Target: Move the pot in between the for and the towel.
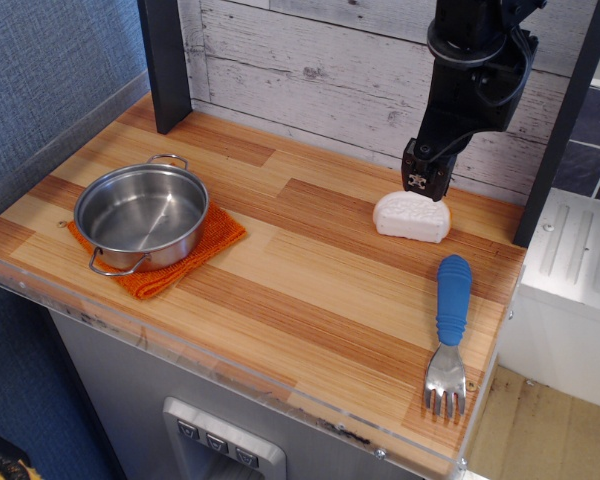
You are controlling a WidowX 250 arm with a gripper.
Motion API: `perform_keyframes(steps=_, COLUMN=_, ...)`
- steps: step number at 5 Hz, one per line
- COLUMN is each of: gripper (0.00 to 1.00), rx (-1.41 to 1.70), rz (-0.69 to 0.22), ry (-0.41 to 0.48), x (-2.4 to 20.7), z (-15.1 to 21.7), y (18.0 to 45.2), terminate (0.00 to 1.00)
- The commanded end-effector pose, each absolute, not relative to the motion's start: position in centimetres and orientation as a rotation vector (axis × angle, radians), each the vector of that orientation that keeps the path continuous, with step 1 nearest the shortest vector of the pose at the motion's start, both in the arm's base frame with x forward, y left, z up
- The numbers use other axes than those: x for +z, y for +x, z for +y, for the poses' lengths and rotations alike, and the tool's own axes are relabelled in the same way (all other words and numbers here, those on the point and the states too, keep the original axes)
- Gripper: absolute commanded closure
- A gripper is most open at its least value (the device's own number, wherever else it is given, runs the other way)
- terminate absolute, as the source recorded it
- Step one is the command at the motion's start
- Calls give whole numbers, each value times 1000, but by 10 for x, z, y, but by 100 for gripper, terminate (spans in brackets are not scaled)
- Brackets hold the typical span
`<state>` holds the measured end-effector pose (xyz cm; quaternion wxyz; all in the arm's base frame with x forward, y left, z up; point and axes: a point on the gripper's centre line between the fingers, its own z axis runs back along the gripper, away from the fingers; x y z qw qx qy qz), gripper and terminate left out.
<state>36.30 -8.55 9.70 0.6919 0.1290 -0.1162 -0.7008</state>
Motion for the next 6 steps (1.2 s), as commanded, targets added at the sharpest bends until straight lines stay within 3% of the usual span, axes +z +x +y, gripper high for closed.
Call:
perform_keyframes(steps=1, gripper=0, rx=-1566, rz=-260, ry=288, x=97, z=-86, y=363, terminate=0)
perform_keyframes(steps=2, gripper=0, rx=-1310, rz=-269, ry=316, x=99, z=-64, y=363, terminate=0)
perform_keyframes(steps=4, gripper=0, rx=-1132, rz=-230, ry=338, x=104, z=-41, y=355, terminate=0)
perform_keyframes(steps=6, gripper=0, rx=-782, rz=-297, ry=553, x=111, z=-2, y=320, terminate=0)
